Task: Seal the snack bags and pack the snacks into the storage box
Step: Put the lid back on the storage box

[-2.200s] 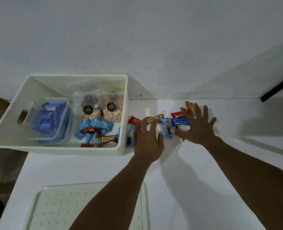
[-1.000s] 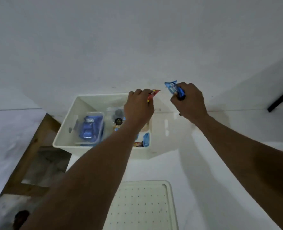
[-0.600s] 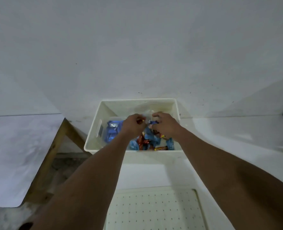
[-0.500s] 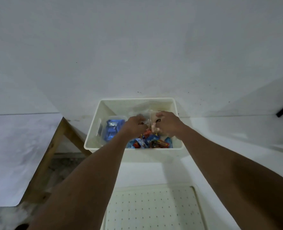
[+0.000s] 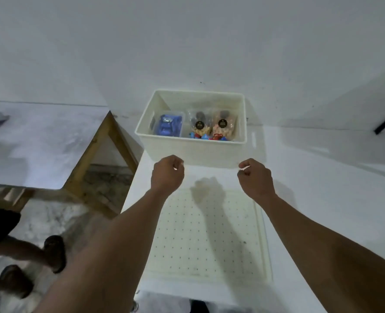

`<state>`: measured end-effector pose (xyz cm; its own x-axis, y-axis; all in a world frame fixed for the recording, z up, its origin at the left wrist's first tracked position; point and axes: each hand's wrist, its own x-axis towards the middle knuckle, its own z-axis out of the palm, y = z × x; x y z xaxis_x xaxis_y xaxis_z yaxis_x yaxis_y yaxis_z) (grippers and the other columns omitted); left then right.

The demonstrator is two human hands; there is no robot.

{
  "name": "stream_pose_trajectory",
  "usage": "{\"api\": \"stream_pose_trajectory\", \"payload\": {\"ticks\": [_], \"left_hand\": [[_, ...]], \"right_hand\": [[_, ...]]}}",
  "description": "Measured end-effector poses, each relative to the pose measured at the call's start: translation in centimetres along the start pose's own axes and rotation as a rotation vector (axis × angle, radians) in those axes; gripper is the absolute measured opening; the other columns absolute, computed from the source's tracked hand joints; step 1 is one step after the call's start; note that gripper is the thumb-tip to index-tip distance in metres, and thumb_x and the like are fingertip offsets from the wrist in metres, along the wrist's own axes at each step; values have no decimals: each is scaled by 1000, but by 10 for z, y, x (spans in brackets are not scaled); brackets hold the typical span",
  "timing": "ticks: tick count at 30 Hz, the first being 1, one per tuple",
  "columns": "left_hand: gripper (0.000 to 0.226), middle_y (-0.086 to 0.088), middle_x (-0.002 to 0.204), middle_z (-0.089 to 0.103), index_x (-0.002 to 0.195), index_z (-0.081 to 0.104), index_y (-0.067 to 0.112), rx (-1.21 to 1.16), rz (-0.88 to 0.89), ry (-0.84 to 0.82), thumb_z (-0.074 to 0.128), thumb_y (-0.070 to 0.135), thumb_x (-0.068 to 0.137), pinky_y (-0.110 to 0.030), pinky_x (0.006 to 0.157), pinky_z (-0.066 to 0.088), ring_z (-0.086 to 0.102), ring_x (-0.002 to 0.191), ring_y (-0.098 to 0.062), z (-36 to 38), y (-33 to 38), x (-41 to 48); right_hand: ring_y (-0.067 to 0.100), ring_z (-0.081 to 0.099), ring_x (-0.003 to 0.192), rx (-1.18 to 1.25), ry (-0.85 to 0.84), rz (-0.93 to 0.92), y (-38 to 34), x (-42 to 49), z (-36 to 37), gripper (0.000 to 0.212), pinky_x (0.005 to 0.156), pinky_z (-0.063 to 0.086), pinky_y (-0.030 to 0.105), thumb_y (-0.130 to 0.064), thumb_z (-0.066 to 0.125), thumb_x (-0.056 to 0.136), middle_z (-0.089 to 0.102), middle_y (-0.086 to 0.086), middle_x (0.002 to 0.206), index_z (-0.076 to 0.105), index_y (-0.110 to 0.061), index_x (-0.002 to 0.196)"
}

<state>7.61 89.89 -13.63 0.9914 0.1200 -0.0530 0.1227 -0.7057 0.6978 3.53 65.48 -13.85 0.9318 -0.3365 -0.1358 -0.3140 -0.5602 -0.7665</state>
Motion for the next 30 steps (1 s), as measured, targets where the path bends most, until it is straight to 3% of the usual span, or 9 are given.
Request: {"api": "stream_pose_trajectory", "payload": {"ticks": [4, 7, 9, 11, 15, 18, 20, 26, 30], "left_hand": [[20, -5, 128, 60, 104, 72, 29, 249, -124, -86, 61, 37, 90, -42, 96, 48, 52, 124, -31, 23, -73, -84], [37, -5, 152, 29, 120, 62, 37, 381, -407, -152, 65, 51, 86, -57, 111, 34, 25, 143, -39, 35, -118, -142], [55, -7, 149, 27, 133, 49, 40, 351, -534, -189, 67, 53, 83, -59, 108, 36, 28, 138, -39, 38, -139, -171], [68, -9, 142, 36, 140, 42, 39, 352, -516, -205, 69, 55, 80, -57, 103, 41, 35, 132, -37, 39, -145, -184], [64, -13, 134, 42, 131, 53, 35, 217, -561, -182, 75, 58, 76, -50, 103, 39, 36, 131, -37, 20, -128, -182], [70, -15, 136, 40, 132, 53, 36, 181, -468, -59, 73, 67, 72, -52, 102, 41, 30, 136, -37, -10, -112, -175], [75, -13, 132, 40, 137, 51, 38, 214, -343, 41, 67, 74, 72, -50, 102, 42, 32, 132, -34, -30, -98, -172], [76, -9, 120, 36, 143, 47, 42, 188, -89, 306, 61, 75, 76, -46, 100, 45, 37, 115, -29, -84, -46, -152], [75, -11, 126, 39, 142, 47, 43, 168, -67, 322, 56, 79, 76, -46, 108, 41, 38, 125, -29, -106, -12, -101]], "right_hand": [[31, 60, 106, -230, -72, 86, 81, -68, 18, 24, 95, 47, 39, -24, 63, 86, 59, 13, 113, 63, -23, 111], [36, 48, 120, -420, -182, 291, 128, -113, 25, 39, 97, 43, 44, -37, 62, 86, 48, 14, 129, 55, -29, 123], [36, 44, 124, -505, -209, 362, 146, -135, 30, 42, 97, 43, 45, -40, 61, 86, 45, 13, 132, 54, -31, 126], [35, 46, 121, -548, -203, 332, 149, -142, 36, 41, 95, 43, 42, -40, 60, 86, 47, 12, 128, 55, -31, 125], [29, 55, 99, -310, -166, 382, 134, -137, 29, 37, 90, 47, 36, -36, 64, 84, 44, 12, 124, 58, -25, 118], [29, 58, 73, -207, 1, 209, 113, -138, 6, 31, 82, 49, 33, -29, 68, 85, 40, 8, 111, 60, -20, 114], [27, 53, 67, -199, 125, 63, 94, -143, -8, 30, 80, 49, 35, -29, 69, 85, 43, 8, 110, 62, -19, 113], [28, 53, 59, -131, 380, -240, 29, -129, -35, 37, 65, 50, 33, -28, 71, 83, 41, 11, 112, 65, -18, 119], [33, 61, 71, -126, 365, -236, -18, -84, -54, 43, 74, 53, 38, -34, 69, 85, 39, 10, 116, 63, -20, 126]]}}
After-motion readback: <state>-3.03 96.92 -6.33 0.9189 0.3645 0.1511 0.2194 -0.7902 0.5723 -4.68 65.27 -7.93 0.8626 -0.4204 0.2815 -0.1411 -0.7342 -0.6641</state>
